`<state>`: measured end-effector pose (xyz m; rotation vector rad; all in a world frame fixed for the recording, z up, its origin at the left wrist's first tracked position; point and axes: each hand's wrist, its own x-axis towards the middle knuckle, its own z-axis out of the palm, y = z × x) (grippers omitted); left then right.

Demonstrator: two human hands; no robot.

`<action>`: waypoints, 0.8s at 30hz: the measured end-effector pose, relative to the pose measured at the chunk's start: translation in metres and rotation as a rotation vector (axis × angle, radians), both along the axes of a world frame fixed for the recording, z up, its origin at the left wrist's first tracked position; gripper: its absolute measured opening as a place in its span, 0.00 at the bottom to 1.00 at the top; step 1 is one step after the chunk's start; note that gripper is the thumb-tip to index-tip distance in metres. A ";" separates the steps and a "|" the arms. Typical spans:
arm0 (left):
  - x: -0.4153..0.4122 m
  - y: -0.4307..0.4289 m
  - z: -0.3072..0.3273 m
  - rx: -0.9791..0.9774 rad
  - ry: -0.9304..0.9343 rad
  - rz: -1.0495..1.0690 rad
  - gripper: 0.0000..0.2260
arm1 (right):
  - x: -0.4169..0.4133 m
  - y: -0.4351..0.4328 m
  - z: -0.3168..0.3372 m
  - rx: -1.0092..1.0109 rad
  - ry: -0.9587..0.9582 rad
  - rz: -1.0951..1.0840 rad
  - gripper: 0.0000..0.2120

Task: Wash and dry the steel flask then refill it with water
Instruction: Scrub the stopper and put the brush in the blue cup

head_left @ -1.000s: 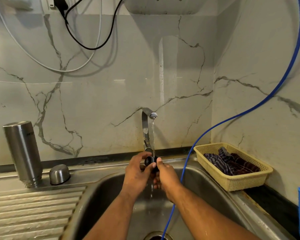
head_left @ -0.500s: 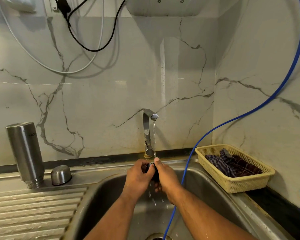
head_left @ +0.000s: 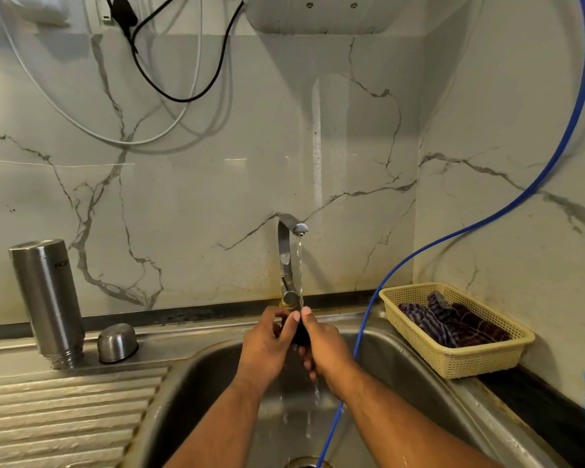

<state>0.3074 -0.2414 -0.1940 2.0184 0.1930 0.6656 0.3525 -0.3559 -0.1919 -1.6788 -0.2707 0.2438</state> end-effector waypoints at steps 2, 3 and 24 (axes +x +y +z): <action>0.000 0.000 0.000 0.098 -0.011 -0.056 0.11 | 0.001 -0.003 0.002 0.051 0.099 -0.054 0.29; 0.000 0.000 -0.001 0.132 -0.021 -0.073 0.11 | 0.002 -0.005 0.002 0.055 0.142 -0.070 0.29; 0.009 0.025 -0.025 -0.198 0.203 0.093 0.14 | 0.004 -0.003 -0.007 -0.278 -0.364 -0.047 0.29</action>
